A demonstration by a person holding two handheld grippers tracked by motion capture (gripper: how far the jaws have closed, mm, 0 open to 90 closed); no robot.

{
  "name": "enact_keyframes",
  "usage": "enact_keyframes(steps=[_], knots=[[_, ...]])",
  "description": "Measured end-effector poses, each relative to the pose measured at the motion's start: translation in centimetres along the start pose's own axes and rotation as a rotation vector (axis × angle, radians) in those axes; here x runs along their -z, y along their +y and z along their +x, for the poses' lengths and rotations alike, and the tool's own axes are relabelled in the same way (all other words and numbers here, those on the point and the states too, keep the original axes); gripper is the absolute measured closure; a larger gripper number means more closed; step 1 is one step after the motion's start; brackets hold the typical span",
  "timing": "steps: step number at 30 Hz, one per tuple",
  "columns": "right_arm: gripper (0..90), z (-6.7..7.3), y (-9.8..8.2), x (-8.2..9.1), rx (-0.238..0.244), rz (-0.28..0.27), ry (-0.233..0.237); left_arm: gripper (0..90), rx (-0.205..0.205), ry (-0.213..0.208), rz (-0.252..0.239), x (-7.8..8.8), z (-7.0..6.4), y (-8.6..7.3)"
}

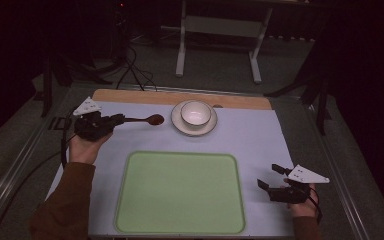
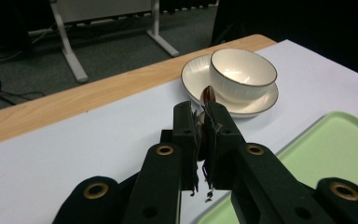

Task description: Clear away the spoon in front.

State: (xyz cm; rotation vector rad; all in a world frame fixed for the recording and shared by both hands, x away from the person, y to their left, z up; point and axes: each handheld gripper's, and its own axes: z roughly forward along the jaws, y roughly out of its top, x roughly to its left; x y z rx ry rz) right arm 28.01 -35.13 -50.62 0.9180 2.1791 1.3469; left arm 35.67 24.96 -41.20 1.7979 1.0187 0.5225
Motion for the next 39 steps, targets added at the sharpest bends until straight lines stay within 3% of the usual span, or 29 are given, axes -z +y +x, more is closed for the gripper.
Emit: enact_keyframes(steps=[18,30,39], knots=[[16.2,0.0,0.0,-0.1,0.001,0.003,0.0,83.9,0.029,0.024,0.019,3.6,0.1,-3.1],[16.2,0.1,0.0,-0.1,0.002,0.007,0.0,83.9,0.076,0.025,0.028,5.8,-0.3,-5.6],[16.2,0.1,0.0,-0.1,0.001,0.011,0.001,83.8,0.115,0.033,0.068,7.5,-0.5,-7.6]])
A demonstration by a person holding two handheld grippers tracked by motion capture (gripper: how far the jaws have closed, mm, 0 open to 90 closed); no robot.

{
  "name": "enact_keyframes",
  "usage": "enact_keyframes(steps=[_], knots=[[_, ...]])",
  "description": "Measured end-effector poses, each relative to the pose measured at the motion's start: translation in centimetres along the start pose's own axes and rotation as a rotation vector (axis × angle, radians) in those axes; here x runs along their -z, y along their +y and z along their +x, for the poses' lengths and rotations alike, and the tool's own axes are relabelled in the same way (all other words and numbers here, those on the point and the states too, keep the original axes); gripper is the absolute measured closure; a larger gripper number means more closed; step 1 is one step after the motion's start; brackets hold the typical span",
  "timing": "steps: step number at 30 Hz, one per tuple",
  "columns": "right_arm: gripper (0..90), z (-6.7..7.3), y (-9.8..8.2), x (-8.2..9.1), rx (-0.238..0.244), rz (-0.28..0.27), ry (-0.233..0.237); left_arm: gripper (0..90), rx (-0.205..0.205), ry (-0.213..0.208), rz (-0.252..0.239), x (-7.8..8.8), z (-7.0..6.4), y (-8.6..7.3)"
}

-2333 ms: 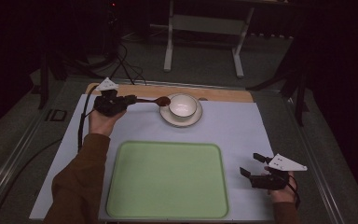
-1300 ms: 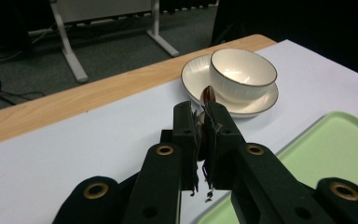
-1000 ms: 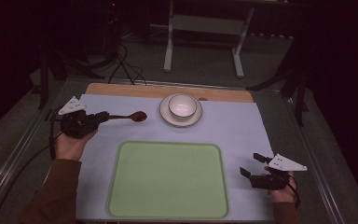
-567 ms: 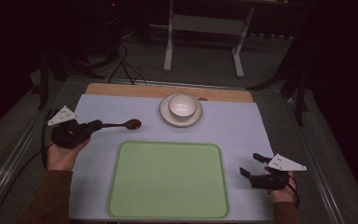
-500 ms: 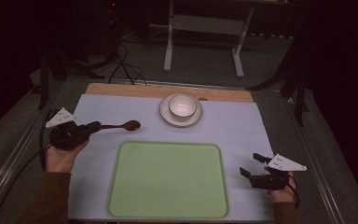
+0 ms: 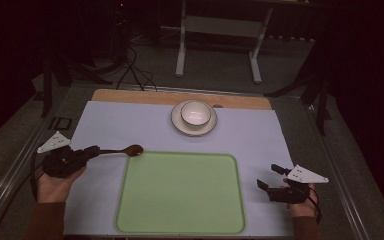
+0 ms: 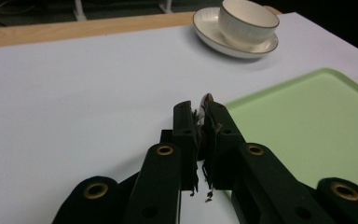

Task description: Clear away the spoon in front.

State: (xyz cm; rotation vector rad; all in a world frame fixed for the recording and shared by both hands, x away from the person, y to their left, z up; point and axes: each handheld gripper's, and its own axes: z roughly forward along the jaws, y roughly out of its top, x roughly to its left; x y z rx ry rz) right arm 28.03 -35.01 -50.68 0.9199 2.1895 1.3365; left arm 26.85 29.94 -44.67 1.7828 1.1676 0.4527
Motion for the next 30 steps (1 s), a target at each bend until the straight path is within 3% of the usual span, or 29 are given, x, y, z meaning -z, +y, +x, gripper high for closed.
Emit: enact_keyframes(steps=[4,9,13,21,26,30], knots=[[16.2,0.0,0.0,0.0,0.002,0.0,0.002,83.8,0.011,-0.001,0.023,0.2,0.1,-0.3],[16.2,0.0,0.0,-0.1,0.0,0.004,0.001,83.8,0.001,0.03,0.035,-0.5,0.0,0.3],[16.2,0.0,0.0,-0.1,0.001,0.003,0.0,83.5,0.009,0.027,-0.007,-1.3,0.0,1.2],[16.2,0.0,0.0,-0.1,0.002,0.003,0.002,82.6,0.06,0.07,-0.106,-3.7,1.0,3.2],[16.2,0.0,0.0,-0.1,0.001,0.002,0.001,81.9,0.058,0.093,-0.104,-5.6,1.6,4.4],[16.2,0.0,0.0,-0.1,0.003,0.004,0.001,81.6,0.087,0.096,-0.102,-6.8,2.4,5.0]])
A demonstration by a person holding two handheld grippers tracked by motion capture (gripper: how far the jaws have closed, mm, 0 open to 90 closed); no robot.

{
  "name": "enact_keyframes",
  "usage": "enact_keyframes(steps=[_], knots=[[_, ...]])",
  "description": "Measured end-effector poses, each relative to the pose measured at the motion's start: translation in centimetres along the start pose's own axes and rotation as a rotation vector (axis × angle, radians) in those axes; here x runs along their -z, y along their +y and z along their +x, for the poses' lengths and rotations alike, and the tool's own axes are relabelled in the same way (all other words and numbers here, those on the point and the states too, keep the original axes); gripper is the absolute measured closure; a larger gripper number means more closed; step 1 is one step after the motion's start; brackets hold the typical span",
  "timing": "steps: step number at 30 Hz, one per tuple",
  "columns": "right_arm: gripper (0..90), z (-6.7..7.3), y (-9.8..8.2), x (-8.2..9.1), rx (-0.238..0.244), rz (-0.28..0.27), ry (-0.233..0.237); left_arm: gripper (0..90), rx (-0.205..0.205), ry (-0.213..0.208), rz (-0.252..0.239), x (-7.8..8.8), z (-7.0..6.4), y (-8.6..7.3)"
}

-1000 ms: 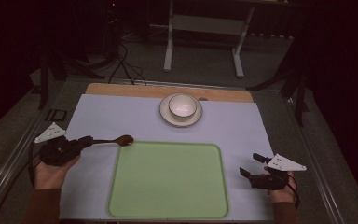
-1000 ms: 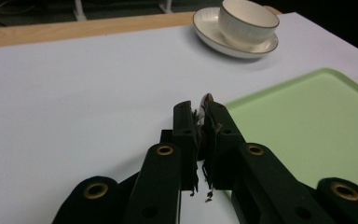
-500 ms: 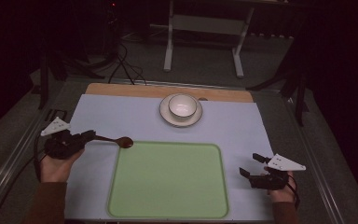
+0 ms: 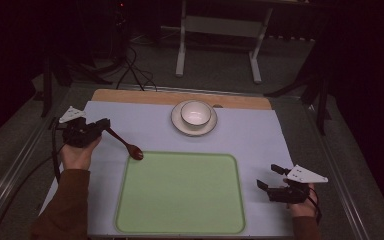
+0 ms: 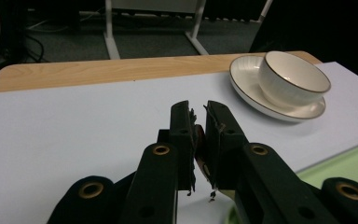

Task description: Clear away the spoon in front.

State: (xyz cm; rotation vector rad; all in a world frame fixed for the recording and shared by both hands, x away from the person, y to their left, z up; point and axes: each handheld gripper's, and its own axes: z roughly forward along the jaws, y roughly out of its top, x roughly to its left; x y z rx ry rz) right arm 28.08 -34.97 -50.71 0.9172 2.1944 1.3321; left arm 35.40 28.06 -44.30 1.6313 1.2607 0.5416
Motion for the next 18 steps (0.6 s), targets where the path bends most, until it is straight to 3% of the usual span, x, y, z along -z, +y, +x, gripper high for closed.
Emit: enact_keyframes(steps=[8,11,18], knots=[[16.2,0.0,0.0,0.0,0.0,0.0,0.001,83.1,0.042,-0.078,-0.007,-0.5,0.6,0.4],[16.2,0.0,0.0,0.0,-0.001,0.0,0.001,83.6,0.035,-0.102,-0.006,0.1,0.4,0.4],[16.2,0.0,0.0,0.0,0.0,0.0,0.0,84.0,0.008,-0.106,0.004,1.5,-0.2,0.6]])
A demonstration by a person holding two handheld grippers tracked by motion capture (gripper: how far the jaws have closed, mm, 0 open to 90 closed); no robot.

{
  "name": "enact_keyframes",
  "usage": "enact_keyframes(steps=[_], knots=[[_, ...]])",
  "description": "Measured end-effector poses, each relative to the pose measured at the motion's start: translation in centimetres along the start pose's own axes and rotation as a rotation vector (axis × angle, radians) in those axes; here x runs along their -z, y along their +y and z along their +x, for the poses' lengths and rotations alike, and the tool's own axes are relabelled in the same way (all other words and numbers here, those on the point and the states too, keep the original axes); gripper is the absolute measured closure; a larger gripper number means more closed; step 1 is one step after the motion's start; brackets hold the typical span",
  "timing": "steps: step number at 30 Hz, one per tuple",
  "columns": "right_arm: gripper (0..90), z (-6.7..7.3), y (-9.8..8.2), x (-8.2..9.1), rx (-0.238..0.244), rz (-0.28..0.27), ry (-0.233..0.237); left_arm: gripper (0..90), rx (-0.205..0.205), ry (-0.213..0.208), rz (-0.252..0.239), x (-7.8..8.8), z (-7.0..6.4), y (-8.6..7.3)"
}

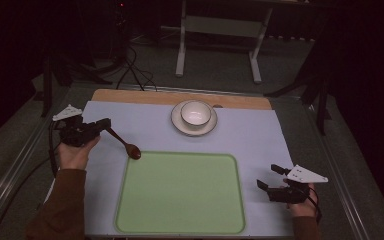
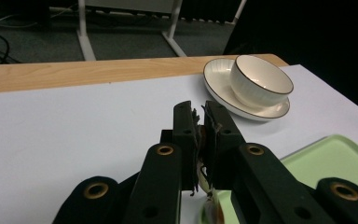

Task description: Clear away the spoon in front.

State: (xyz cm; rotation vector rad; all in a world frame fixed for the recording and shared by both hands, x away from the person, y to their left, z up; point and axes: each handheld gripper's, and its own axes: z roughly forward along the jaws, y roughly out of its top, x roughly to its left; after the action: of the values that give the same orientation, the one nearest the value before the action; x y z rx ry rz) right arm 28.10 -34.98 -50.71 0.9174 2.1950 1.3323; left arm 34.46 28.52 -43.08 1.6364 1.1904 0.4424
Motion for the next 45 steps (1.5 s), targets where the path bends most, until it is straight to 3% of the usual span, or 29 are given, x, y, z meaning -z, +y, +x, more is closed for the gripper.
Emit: enact_keyframes(steps=[11,18,28,32,33,36,37,39,45], knots=[[16.2,0.0,0.0,0.0,0.0,0.001,0.0,83.9,-0.059,-0.039,0.025,1.7,-1.7,0.2],[16.2,0.0,0.0,0.0,0.0,0.001,-0.002,83.9,-0.044,-0.06,0.059,2.1,-1.7,-0.2],[16.2,0.0,0.0,0.0,0.001,0.002,-0.002,83.8,-0.057,-0.126,0.132,2.9,-3.3,-1.3],[16.2,0.0,0.0,0.0,0.0,0.003,-0.003,83.6,-0.061,-0.115,0.148,2.8,-3.2,-1.3],[16.2,0.0,0.0,-0.1,0.0,0.005,-0.003,83.1,-0.071,-0.068,0.161,2.1,-2.9,-1.1],[16.2,0.0,0.0,-0.1,0.0,0.008,-0.002,82.1,-0.067,-0.035,0.155,0.9,-2.6,-1.1],[16.2,0.0,0.0,-0.1,0.0,0.009,-0.002,81.7,-0.067,-0.035,0.155,0.9,-2.6,-1.1],[16.1,0.0,0.0,-0.1,0.0,0.007,-0.001,80.9,-0.058,-0.03,0.17,-1.3,-2.2,-1.3],[16.2,0.0,0.0,0.0,-0.001,0.006,-0.003,79.3,-0.045,-0.073,0.215,-4.3,-2.4,-2.4]])
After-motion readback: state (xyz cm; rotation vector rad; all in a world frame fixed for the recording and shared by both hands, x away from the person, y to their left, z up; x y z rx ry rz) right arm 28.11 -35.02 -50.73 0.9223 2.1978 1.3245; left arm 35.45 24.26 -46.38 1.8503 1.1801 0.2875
